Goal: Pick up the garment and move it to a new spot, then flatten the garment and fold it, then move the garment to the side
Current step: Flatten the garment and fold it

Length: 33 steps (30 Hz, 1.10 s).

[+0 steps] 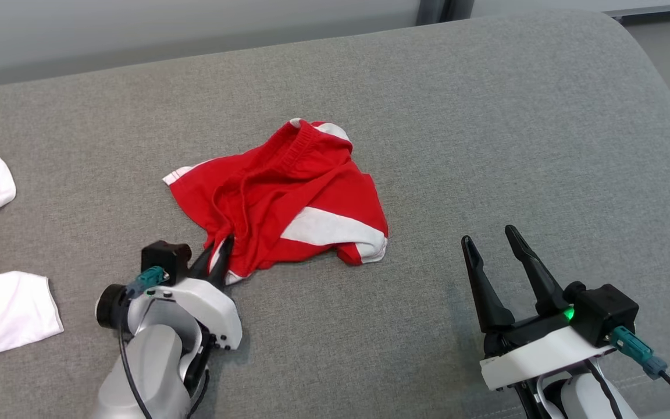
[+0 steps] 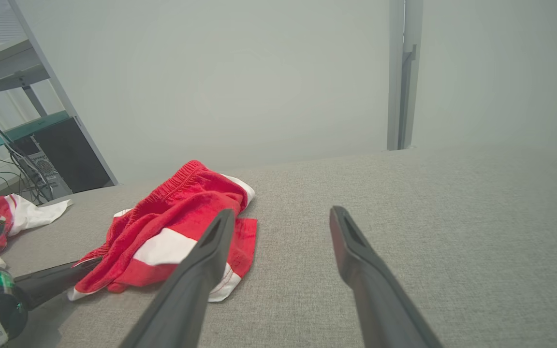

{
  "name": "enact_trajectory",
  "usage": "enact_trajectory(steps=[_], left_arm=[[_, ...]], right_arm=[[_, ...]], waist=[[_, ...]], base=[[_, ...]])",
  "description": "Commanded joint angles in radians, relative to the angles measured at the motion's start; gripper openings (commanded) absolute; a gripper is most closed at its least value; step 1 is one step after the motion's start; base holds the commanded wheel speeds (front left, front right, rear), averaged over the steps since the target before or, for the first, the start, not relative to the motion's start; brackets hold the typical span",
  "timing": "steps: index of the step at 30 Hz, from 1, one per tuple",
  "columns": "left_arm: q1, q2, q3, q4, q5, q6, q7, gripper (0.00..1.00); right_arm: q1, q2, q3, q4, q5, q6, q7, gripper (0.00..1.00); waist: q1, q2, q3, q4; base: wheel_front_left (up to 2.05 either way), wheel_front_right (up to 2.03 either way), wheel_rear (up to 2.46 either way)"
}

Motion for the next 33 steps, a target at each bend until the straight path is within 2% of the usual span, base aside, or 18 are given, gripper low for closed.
enact_trajectory(steps=[1,7,9,10,13,22,33], left_arm=[[-0.014,0.019,0.065,-0.055,-0.025,0.025,-0.025,0.0],[0.078,-0.01,0.284,-0.303,-0.25,0.009,-0.034,0.0],[0.123,-0.014,0.33,-0.355,-0.339,0.002,-0.034,0.0],[0.158,-0.015,0.304,-0.37,-0.443,-0.005,-0.034,0.0],[0.183,-0.016,0.261,-0.376,-0.531,-0.007,-0.034,0.0],[0.169,-0.016,0.204,-0.391,-0.574,-0.006,-0.034,0.0],[0.147,-0.016,0.159,-0.409,-0.594,0.001,-0.034,0.0]], right_arm=[[-0.024,-0.004,0.022,-0.022,0.003,0.001,-0.012,1.0],[-0.052,-0.004,0.078,0.058,0.104,0.001,-0.012,1.0],[-0.075,-0.004,0.099,0.096,0.141,0.001,-0.012,1.0],[-0.1,-0.004,0.126,0.129,0.19,0.001,-0.012,1.0],[-0.146,-0.004,0.186,0.178,0.284,0.001,-0.012,1.0],[-0.287,-0.004,0.366,0.32,0.4,0.001,-0.012,1.0],[-0.408,-0.004,0.516,0.446,0.495,0.001,-0.012,1.0]], waist=[[0.0,0.0,0.001,0.013],[0.0,0.0,0.0,0.065],[0.0,0.0,0.0,0.087],[0.0,0.0,0.0,0.111],[0.0,0.0,0.005,0.144],[0.0,0.0,0.025,0.225],[0.0,0.0,0.065,0.267]], base=[[0.0,0.0,0.0],[0.0,0.0,0.0],[0.0,0.0,0.0],[0.0,0.0,0.0],[0.0,0.0,0.0],[0.0,0.0,0.0],[0.0,0.0,0.0]])
